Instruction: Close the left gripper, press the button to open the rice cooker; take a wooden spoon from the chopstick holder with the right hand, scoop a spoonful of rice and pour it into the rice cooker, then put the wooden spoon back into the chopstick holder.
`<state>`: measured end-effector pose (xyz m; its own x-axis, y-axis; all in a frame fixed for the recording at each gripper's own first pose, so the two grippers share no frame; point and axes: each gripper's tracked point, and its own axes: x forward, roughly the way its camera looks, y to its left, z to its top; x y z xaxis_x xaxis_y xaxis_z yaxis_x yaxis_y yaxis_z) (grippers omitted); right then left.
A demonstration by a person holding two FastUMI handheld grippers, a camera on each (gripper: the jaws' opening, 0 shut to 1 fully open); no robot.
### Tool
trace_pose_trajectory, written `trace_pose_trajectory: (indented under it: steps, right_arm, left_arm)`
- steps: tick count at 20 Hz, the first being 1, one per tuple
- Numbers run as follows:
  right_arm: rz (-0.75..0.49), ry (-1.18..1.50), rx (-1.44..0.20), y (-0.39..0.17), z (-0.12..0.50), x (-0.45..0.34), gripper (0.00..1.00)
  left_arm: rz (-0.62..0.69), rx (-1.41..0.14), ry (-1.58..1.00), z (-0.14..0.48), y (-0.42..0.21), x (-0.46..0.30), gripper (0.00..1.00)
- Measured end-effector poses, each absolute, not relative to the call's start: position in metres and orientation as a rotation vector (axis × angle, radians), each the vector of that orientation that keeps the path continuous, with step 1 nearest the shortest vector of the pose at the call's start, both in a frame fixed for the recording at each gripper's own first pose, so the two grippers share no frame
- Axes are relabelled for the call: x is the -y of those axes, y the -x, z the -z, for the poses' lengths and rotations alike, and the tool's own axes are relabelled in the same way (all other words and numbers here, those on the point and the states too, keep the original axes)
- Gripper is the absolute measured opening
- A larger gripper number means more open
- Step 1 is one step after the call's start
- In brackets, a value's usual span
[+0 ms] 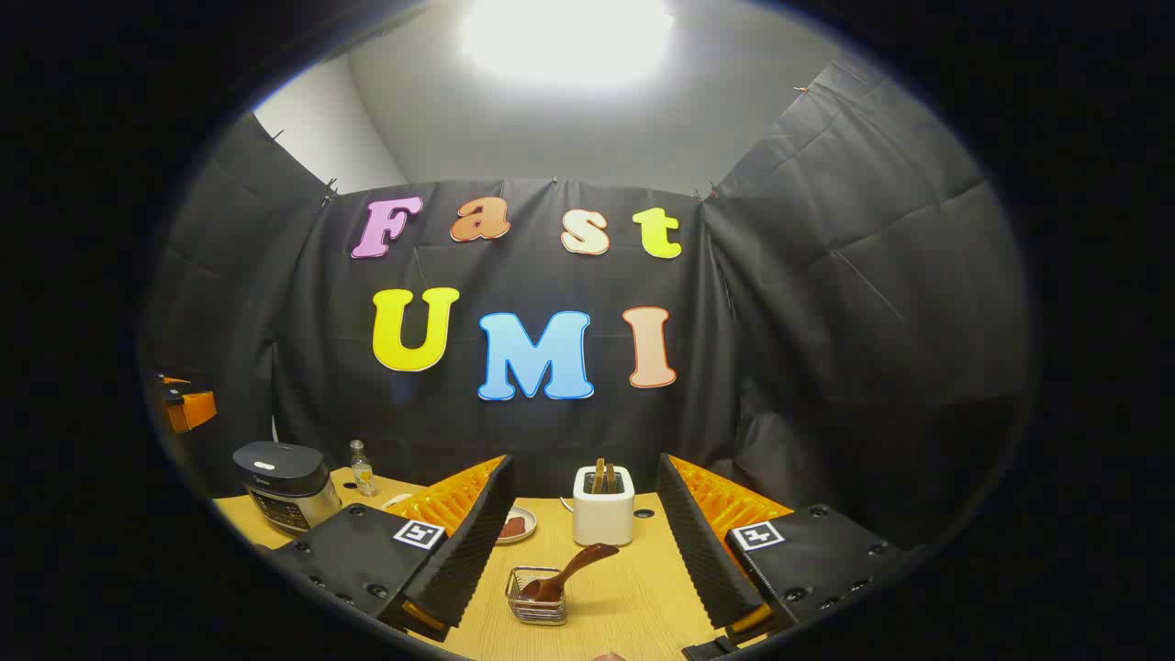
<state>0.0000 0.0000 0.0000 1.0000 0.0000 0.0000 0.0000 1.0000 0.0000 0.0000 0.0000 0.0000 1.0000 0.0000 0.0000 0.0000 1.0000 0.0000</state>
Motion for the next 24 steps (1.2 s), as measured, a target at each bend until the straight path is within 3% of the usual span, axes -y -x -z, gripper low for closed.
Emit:
trace_pose_trajectory:
  steps: [24]
  right_arm:
    - [-0.038,0.013,-0.016,-0.008,0.011,0.014,0.96]
  left_arm:
    - [-0.015,-0.018,-0.003,0.001,-0.006,0.011,0.88]
